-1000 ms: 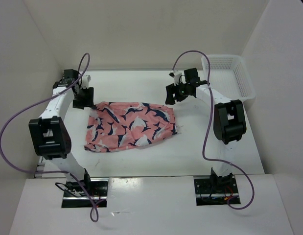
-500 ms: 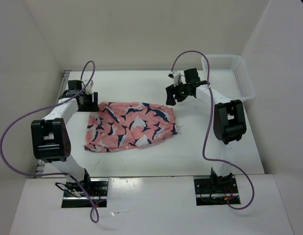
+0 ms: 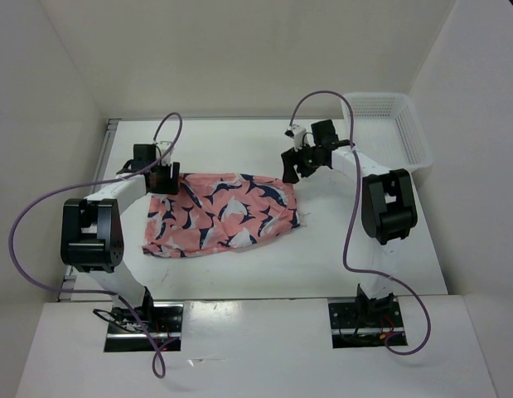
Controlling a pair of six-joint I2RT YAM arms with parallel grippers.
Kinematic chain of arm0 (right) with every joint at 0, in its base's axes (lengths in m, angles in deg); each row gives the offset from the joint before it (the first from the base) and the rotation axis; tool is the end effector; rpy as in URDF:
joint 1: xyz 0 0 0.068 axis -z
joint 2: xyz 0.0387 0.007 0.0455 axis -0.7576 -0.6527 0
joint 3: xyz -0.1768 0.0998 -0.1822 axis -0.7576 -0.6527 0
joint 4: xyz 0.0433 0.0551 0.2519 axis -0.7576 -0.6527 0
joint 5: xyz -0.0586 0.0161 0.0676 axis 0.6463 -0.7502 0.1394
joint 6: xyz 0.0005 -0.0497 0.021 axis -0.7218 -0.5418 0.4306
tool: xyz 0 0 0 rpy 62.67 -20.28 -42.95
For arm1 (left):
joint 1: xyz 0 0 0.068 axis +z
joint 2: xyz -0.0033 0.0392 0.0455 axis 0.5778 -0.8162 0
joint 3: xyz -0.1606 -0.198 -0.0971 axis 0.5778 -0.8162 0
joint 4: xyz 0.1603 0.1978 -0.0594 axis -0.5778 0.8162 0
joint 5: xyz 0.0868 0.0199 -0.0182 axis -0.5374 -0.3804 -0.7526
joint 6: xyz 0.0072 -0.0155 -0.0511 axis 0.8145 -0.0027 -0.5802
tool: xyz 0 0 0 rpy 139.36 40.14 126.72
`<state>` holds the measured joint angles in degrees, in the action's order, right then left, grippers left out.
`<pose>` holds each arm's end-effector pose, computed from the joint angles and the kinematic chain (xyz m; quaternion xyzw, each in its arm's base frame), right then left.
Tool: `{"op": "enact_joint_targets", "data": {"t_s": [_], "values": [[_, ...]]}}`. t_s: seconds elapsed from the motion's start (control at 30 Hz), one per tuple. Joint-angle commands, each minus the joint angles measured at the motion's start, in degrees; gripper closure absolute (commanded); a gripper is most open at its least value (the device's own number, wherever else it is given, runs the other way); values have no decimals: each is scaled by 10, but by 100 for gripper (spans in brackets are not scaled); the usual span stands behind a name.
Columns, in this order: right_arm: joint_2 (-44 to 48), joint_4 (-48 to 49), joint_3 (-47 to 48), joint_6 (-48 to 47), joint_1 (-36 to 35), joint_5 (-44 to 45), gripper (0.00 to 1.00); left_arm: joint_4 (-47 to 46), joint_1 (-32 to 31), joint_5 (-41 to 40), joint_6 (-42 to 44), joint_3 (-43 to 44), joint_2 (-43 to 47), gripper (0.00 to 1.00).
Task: Fold and stack the shorts
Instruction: Fold the shorts
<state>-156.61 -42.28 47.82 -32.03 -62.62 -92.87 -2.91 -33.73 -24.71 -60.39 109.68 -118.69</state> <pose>0.4134 0.1158 0.2041 -0.3264 0.8627 0.2211 0.3168 0.3596 0.0077 0.1980 -0.0035 0.9309 -0.0242 0.3644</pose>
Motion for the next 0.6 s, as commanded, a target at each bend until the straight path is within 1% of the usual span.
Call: {"op": "enact_joint_targets", "data": {"t_s": [0.0,0.07,0.1,0.13,0.23,0.27,0.33,0.4,0.43,0.5,0.53,0.57], "values": [[28,7,-7,-11,-4,2,21,-85,0,-45,2,-20,-20,27],[22,13,-7,-11,-10,2,21,-90,0,-52,2,-3,-40,29],[22,13,-7,-11,-10,2,21,-84,-5,-58,2,22,-54,32],[22,13,-7,-11,-16,2,21,-77,-5,-58,2,29,-54,42],[22,13,-20,-16,-26,7,22,-65,-5,-58,2,36,-60,63],[22,13,-28,-16,-32,7,24,-56,-5,-58,2,36,-60,77],[22,19,-37,-22,-37,7,30,-42,-10,-63,2,41,-54,90],[22,19,-43,-32,-44,7,38,-28,-10,-63,2,41,-39,96],[22,19,-48,-32,-51,7,49,-11,-10,-63,2,41,-33,97],[22,19,-48,-37,-59,7,60,10,-10,-63,2,34,-13,100],[22,24,-48,-37,-59,13,70,15,-10,-63,2,34,-7,100],[22,24,-48,-37,-64,13,74,15,-10,-68,2,34,5,100]]}}
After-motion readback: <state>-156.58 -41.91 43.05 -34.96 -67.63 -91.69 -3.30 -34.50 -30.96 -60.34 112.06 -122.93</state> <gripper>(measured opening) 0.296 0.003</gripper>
